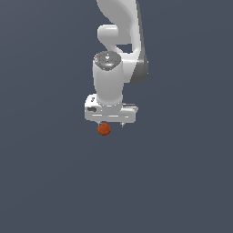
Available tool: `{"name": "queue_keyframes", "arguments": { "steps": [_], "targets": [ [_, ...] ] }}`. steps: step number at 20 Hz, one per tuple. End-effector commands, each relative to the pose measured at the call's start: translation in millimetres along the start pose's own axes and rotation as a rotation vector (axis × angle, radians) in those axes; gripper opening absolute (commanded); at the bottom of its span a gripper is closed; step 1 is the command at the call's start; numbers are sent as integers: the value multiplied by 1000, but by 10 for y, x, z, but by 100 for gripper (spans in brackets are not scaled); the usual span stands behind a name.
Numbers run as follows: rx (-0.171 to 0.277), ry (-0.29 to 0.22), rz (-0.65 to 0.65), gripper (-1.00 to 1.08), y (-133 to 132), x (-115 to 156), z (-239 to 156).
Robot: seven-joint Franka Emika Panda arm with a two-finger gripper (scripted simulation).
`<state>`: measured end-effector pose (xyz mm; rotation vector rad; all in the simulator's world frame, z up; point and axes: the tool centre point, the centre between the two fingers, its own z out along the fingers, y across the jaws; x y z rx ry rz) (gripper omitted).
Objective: Pick up the object and move it to a goal position.
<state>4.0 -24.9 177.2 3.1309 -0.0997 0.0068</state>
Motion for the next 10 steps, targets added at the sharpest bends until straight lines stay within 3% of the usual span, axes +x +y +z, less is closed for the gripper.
{"name": "queue_keyframes", "arguments": {
  "steps": [1, 10],
  "targets": [
    [0, 0, 0, 100, 0, 0, 0],
    [-13, 46, -27, 100, 112, 95, -200]
  ]
}}
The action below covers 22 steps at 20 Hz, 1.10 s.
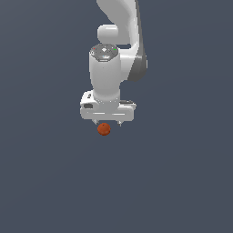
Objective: Pick up the object and move it to a goal position.
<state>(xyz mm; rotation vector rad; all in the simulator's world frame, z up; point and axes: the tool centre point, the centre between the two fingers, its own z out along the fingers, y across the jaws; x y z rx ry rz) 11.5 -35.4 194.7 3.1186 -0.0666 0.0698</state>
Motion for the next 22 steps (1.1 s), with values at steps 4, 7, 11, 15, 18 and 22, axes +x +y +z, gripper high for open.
{"name": "queue_keyframes", "arguments": {
  "steps": [4, 7, 11, 15, 18, 22],
  "targets": [
    [-1, 3, -4, 100, 6, 7, -15],
    [0, 1, 15, 100, 11, -9, 14],
    [3, -2, 63, 100, 30, -46, 78],
    [6, -7, 136, 100, 57, -107, 177],
    [9, -13, 208, 100, 85, -168, 271],
    [12, -21, 328, 100, 134, -274, 422]
  ]
}}
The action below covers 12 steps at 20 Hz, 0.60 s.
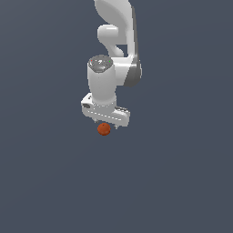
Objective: Pick up the object and move it to a goal position.
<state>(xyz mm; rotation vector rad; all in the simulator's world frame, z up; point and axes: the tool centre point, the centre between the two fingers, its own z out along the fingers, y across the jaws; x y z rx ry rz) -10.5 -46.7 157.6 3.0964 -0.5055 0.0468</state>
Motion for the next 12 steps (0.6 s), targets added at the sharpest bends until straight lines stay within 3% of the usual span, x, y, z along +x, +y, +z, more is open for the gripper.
{"name": "queue_keyframes", "arguments": {
  "steps": [1, 12],
  "targets": [
    [1, -6, 79, 100, 53, -58, 100],
    [-4, -24, 394, 100, 282, -304, 464]
  ]
}}
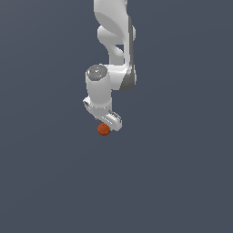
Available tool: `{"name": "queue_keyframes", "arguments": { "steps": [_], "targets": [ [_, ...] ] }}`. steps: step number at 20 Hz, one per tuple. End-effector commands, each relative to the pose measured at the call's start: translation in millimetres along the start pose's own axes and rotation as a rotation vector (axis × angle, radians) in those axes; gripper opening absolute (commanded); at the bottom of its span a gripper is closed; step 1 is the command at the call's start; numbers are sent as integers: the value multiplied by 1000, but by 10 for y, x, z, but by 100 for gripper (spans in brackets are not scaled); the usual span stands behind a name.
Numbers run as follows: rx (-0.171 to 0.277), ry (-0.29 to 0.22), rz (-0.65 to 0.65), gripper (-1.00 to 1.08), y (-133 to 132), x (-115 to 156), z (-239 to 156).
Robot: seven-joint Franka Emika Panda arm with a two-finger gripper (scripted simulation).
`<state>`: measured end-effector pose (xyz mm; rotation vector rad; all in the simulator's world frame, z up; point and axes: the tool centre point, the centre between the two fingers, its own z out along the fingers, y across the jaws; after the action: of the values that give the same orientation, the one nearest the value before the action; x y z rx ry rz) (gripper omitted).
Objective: Pick up the object and move it to a goal position.
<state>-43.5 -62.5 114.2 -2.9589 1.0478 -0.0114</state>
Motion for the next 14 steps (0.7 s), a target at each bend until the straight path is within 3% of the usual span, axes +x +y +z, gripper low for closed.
{"name": "queue_keyframes", "arguments": {
  "steps": [1, 14],
  "targets": [
    [-1, -2, 57, 100, 55, -26, 60],
    [-5, -6, 155, 100, 157, -75, 170]
  ]
}}
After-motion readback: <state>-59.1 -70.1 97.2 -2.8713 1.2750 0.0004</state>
